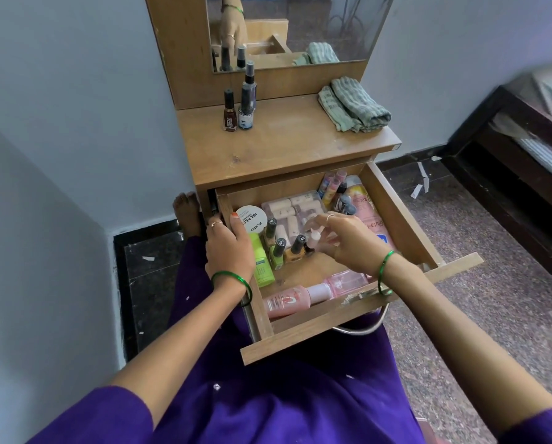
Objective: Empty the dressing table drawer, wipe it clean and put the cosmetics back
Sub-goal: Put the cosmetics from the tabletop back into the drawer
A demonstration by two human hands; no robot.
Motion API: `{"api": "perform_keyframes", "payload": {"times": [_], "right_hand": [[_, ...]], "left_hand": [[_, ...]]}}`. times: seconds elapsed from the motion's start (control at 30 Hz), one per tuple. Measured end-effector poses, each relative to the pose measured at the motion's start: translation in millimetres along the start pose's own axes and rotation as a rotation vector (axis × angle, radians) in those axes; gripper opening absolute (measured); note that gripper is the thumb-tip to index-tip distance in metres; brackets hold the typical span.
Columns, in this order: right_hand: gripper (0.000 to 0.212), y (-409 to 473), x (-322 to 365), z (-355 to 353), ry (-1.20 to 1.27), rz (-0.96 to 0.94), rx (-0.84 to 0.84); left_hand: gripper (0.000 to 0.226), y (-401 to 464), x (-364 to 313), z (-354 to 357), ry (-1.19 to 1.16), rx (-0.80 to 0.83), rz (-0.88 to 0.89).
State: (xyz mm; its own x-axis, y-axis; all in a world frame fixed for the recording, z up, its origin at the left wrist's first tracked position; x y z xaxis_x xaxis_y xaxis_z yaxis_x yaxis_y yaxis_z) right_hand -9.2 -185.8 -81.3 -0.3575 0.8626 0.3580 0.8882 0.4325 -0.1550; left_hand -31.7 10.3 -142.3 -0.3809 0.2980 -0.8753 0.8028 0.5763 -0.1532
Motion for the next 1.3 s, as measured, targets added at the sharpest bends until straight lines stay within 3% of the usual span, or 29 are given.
{"api": "perform_keyframes", "payload": {"times": [0.17,0.5,0.63,0.8,1.07,1.17,1.3], "right_hand": [[0.026,13.4,8.8,-44.4,-0.061,0.001,-0.095],[0.036,116.6,72.7,-125.0,-0.16,-0.198,-0.394],[0.044,155.4,97.8,-125.8,-0.287,-0.234,-0.35],[0.051,178.4,113.5,-111.8,-0.469,-0.261,-0.158],[0.03,182.2,117.7,-102.3,-0.547,-0.235,-0.257],[0.03,173.0,117.1,-105.8,-0.483,-0.279,-0.32],[0.025,141.2,109.6,-124.4,-0.205,-0.316,-0.396]], "left_hand": [[0.041,-1.7,-7.7,1.7,-0.011,0.011,0.013],[0.04,-6.1,-6.6,-2.7,0.068,-0.014,-0.004],[0.039,-7.7,-5.1,-1.7,0.077,-0.017,-0.009],[0.04,-6.2,-5.5,-1.6,0.092,-0.03,-0.003],[0.04,-6.6,-5.7,-2.7,0.099,-0.022,0.006],[0.039,-6.4,-6.1,-2.7,0.091,-0.02,0.01],[0.039,-7.3,-6.6,-4.7,0.092,-0.019,0.013]]}}
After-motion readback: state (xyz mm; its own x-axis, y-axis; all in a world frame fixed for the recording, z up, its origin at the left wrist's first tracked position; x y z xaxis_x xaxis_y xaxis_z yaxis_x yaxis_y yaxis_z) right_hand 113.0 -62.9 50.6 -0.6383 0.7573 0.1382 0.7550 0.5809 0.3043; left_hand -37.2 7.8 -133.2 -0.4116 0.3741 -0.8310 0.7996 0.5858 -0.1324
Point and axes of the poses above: each hand's wrist, its own y-axis towards the middle knuckle, its own z-axis out of the palm, x = y × z, the point moved 4 cm from there along y, towards the middle knuckle, and after that the axes turned 8 degrees about -y, right-handed, at the moved point
